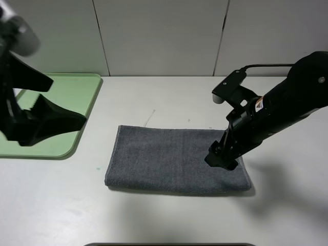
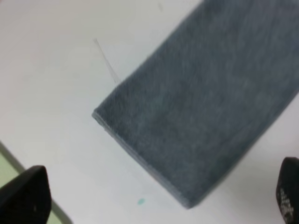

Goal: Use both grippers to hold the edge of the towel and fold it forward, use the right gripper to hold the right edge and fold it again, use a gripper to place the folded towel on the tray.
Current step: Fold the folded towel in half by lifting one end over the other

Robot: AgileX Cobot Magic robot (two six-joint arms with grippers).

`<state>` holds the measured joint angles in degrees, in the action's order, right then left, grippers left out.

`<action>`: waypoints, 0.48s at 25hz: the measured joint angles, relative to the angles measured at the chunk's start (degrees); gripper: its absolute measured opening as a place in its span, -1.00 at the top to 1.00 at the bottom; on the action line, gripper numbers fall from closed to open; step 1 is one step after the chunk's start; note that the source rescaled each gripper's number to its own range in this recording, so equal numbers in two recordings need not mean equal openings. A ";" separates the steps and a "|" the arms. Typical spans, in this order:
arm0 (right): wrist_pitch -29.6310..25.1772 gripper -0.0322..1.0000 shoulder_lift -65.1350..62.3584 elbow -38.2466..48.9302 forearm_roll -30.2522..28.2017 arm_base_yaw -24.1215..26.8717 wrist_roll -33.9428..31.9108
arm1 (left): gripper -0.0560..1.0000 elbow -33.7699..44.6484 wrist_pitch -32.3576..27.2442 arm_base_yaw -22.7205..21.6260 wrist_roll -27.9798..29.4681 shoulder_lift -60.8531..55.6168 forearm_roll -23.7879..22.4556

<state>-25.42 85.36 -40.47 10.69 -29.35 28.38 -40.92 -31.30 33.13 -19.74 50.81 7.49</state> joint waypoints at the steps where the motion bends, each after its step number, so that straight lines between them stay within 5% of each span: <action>1: -0.49 -1.00 -0.45 0.00 0.07 0.00 -0.35 | -0.95 0.00 -0.97 0.00 2.04 -2.54 -0.22; 12: -1.93 -1.00 -2.67 0.00 1.04 0.00 -1.29 | -0.95 0.00 -19.65 0.00 19.74 -27.09 -6.66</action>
<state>-27.36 82.69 -40.47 11.73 -29.35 27.09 -40.92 -50.95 33.13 0.00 23.72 0.84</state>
